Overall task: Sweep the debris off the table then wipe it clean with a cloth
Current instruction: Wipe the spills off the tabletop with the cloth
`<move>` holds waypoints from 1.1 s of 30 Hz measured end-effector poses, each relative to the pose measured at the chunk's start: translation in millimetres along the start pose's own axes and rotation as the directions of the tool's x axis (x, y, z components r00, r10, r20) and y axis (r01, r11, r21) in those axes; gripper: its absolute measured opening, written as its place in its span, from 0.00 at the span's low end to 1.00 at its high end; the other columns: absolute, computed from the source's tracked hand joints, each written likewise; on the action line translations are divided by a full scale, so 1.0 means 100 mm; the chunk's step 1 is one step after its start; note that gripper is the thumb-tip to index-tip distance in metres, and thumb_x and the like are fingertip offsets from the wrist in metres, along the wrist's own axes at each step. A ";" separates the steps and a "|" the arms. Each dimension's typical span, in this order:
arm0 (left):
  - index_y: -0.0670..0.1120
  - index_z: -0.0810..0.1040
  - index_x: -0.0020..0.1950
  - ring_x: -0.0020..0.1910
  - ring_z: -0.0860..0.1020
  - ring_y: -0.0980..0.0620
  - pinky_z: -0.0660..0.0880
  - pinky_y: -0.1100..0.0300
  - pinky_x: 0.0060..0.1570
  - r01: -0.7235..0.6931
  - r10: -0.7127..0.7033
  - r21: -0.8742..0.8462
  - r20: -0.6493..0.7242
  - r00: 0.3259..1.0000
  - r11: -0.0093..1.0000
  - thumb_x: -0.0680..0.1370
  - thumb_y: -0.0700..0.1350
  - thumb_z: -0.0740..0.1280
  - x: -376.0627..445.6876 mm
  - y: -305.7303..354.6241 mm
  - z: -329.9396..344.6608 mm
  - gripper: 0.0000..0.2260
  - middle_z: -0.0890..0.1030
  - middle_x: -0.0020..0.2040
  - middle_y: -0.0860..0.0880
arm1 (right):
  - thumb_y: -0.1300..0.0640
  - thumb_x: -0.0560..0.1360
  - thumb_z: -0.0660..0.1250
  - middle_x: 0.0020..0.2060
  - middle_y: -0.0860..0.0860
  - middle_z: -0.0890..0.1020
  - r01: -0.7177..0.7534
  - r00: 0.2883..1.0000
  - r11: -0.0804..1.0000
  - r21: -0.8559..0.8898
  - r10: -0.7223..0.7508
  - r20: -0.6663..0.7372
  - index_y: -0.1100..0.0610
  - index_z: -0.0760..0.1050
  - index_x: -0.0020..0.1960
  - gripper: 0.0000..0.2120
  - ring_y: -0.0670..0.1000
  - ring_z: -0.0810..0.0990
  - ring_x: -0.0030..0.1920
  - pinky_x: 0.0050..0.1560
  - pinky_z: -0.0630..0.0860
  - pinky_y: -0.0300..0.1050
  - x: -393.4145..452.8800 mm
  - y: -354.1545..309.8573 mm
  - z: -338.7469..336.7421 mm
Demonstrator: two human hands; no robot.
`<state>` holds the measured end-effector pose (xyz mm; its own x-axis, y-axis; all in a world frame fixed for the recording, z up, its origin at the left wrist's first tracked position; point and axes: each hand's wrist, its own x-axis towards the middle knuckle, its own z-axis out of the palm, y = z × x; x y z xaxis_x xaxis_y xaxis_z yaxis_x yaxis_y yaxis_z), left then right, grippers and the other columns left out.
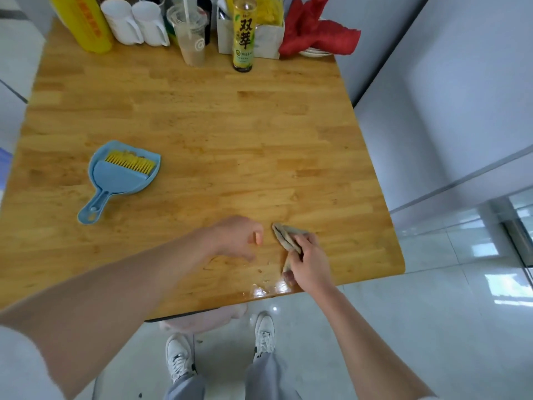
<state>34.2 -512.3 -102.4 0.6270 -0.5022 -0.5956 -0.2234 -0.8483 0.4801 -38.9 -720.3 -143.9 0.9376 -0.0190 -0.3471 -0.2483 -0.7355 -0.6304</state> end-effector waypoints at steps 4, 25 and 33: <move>0.54 0.80 0.53 0.47 0.78 0.54 0.76 0.56 0.46 -0.117 0.117 0.004 0.017 0.993 0.993 0.71 0.54 0.76 -0.11 -0.02 0.23 0.14 0.79 0.47 0.55 | 0.62 0.82 0.60 0.58 0.50 0.70 -0.116 0.990 0.983 0.141 0.127 -0.068 0.59 0.75 0.66 0.14 0.46 0.81 0.25 0.24 0.78 0.41 -0.12 -0.14 0.07; 0.55 0.79 0.43 0.43 0.77 0.59 0.72 0.63 0.40 -0.136 0.104 -0.087 -0.302 0.948 0.987 0.76 0.50 0.69 -0.06 -0.56 -0.14 0.02 0.75 0.43 0.60 | 0.61 0.82 0.59 0.53 0.45 0.71 -0.113 0.979 0.980 0.165 0.138 -0.153 0.51 0.76 0.59 0.10 0.50 0.84 0.29 0.31 0.82 0.52 -0.17 -0.44 0.41; 0.52 0.79 0.42 0.39 0.77 0.55 0.74 0.59 0.36 0.212 -0.276 -0.180 -0.539 0.795 0.961 0.77 0.48 0.68 -0.40 -1.88 -1.17 0.04 0.80 0.42 0.55 | 0.57 0.84 0.56 0.57 0.47 0.68 0.084 0.996 0.967 0.241 -0.080 -0.029 0.56 0.72 0.70 0.16 0.50 0.83 0.26 0.34 0.83 0.52 0.71 -1.80 0.78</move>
<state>139.0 -313.1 -93.5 0.9630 -0.0744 -0.2591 0.0525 -0.8909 0.4512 53.3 -536.7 -109.2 0.9612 0.0195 -0.2753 -0.2198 -0.5493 -0.8062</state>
